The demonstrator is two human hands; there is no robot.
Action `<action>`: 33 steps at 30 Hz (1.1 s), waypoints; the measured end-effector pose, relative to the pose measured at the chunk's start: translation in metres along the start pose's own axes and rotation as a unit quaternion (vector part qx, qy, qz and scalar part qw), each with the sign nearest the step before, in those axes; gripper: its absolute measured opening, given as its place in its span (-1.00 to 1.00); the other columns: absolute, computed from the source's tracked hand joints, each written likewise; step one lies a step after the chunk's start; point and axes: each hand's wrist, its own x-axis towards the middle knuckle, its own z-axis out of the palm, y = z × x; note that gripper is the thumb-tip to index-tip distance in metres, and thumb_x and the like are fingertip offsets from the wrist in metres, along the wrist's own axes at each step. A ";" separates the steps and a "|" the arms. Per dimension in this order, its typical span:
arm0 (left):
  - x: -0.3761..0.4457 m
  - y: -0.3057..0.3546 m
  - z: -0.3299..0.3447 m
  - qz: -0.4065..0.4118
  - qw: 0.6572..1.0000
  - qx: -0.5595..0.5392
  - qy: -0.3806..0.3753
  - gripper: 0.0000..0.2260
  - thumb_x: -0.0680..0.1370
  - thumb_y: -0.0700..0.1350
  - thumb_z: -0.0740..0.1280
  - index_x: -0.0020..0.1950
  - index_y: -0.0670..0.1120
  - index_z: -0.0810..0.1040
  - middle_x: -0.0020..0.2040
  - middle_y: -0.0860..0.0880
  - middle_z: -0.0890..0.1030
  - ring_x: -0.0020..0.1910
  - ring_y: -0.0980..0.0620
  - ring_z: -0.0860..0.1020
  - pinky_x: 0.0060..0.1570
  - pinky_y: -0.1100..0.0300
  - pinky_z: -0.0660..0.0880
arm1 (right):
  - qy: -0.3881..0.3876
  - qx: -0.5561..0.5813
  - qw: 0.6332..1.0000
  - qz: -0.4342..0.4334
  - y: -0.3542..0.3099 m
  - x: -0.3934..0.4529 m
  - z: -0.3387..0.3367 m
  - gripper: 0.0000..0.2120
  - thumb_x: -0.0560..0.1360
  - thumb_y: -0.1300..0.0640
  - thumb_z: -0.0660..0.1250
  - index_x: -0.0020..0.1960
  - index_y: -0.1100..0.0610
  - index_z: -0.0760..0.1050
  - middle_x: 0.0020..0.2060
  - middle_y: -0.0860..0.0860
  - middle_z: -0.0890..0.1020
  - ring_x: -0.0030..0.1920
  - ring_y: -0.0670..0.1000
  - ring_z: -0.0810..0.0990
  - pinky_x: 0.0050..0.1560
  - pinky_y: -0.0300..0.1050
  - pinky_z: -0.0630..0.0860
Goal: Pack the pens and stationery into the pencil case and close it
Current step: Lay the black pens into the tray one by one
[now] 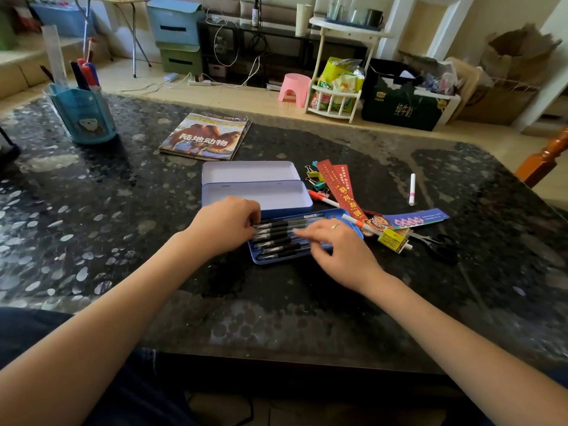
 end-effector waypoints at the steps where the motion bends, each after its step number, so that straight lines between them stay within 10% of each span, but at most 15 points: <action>1: 0.000 -0.001 0.000 -0.002 1.000 -0.008 -0.002 -0.84 0.50 -0.11 0.32 0.08 0.00 0.54 -0.07 0.03 0.58 -0.07 0.00 0.54 -0.20 0.11 0.49 | 0.032 0.009 0.999 0.039 0.001 0.002 0.000 -0.62 0.55 0.22 0.22 0.35 0.02 0.45 0.23 -0.03 0.57 0.25 -0.11 0.44 0.28 -0.08 0.44; 8: 0.004 -0.004 0.003 -0.004 0.999 -0.036 -0.039 -0.74 0.54 -0.20 0.28 0.19 -0.02 0.61 0.11 -0.01 0.63 -0.04 0.02 0.55 0.05 0.10 0.52 | -0.128 -0.117 0.968 0.180 -0.006 0.004 0.003 -0.43 0.63 -0.08 0.03 0.55 0.11 -0.03 0.54 0.04 0.07 0.53 0.01 0.01 0.48 -0.08 0.01; 13: 0.002 -0.003 0.002 0.006 0.999 -0.031 -0.034 -0.73 0.54 -0.18 0.28 0.21 -0.01 0.59 0.10 -0.01 0.62 -0.12 0.08 0.47 -0.02 0.16 0.48 | -0.069 -0.105 0.973 0.194 -0.006 0.007 0.002 -0.45 0.62 -0.11 0.04 0.54 0.05 0.03 0.54 0.00 0.10 0.52 0.01 0.10 0.43 -0.01 0.21; 29: 0.004 -0.010 0.004 -0.023 0.997 -0.068 -0.035 -0.77 0.53 -0.20 0.30 0.18 -0.09 0.59 0.12 -0.05 0.62 0.04 0.00 0.57 0.11 0.13 0.51 | -0.138 -0.131 0.964 0.185 0.002 0.015 0.015 -0.39 0.62 -0.15 -0.05 0.55 0.09 -0.13 0.55 0.02 -0.01 0.54 -0.02 -0.06 0.49 -0.04 -0.13; 33: 0.004 -0.009 0.006 -0.020 0.997 -0.064 -0.035 -0.76 0.54 -0.19 0.29 0.18 -0.08 0.59 0.12 -0.04 0.62 0.05 0.00 0.57 0.12 0.10 0.51 | -0.092 -0.029 0.976 0.195 0.002 0.010 0.005 -0.44 0.62 -0.11 0.04 0.54 0.05 0.01 0.53 0.00 0.13 0.51 -0.01 0.10 0.46 -0.01 0.14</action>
